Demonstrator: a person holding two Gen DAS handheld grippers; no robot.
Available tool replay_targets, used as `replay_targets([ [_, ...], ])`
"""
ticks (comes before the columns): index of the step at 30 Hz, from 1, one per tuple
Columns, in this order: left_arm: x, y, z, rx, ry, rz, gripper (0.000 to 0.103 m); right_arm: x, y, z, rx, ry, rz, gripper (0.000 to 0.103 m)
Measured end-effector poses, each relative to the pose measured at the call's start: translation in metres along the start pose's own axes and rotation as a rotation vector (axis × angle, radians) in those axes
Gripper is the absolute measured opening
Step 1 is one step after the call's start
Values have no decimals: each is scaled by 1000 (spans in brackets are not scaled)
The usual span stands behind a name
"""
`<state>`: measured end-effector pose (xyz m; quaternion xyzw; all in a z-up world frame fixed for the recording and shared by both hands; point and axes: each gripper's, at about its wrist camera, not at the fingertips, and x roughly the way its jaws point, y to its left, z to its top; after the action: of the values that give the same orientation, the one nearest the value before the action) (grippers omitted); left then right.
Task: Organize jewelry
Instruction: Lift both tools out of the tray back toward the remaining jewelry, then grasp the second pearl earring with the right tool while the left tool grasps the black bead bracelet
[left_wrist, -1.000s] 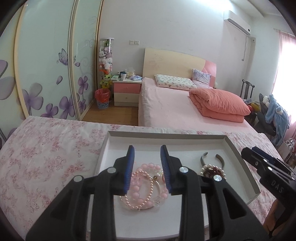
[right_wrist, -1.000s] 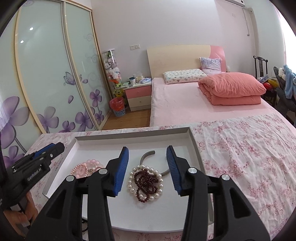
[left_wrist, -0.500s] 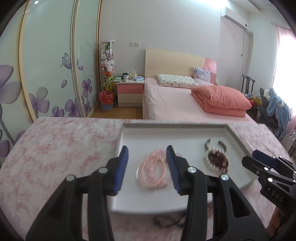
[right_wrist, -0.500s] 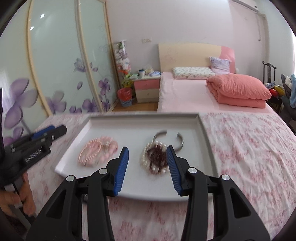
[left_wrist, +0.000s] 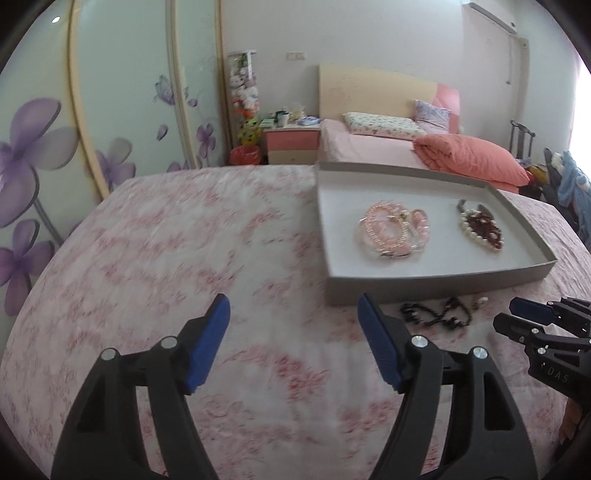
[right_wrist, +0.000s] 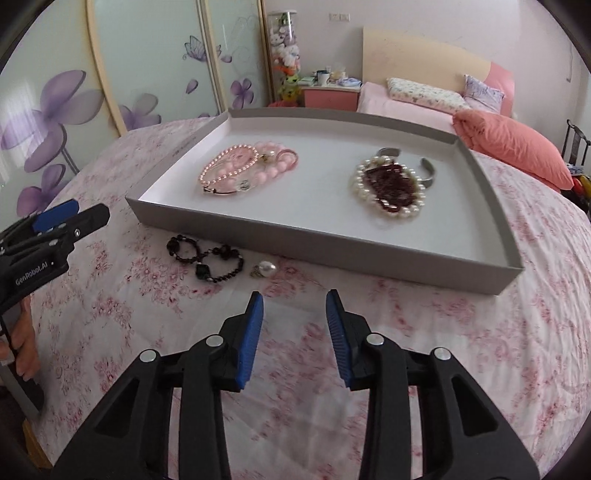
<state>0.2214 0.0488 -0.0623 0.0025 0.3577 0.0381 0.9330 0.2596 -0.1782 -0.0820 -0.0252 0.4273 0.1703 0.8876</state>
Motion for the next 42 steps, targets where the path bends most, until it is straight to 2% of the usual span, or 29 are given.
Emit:
replay_targets([
  [4,2,9,-1,-33,8,-2,71,8,5,7,17,7,10,32],
  [11,4,5,-3,-17,15,-7,71,14,15,13,23,8,-21,27],
  [12,4,3,-3,-14,15,-7,71,14,16,13,17,8,-30,26],
  [13,3,2,-3,-11,15,-7,71,14,16,12,8,6,-36,18],
  [19,-2,-8,-2,18,11,-20,71,0,2,0,32,6,-61,17],
  [27,-1,-36,-2,66,45,-95,75,-23,-45,-23,86,-8,-199,17],
  [34,11,-81,-5,144,99,-147,80,-27,-54,-28,112,-14,-196,17],
  [42,33,-111,-3,154,164,-132,81,-26,-60,-27,141,-15,-158,17],
])
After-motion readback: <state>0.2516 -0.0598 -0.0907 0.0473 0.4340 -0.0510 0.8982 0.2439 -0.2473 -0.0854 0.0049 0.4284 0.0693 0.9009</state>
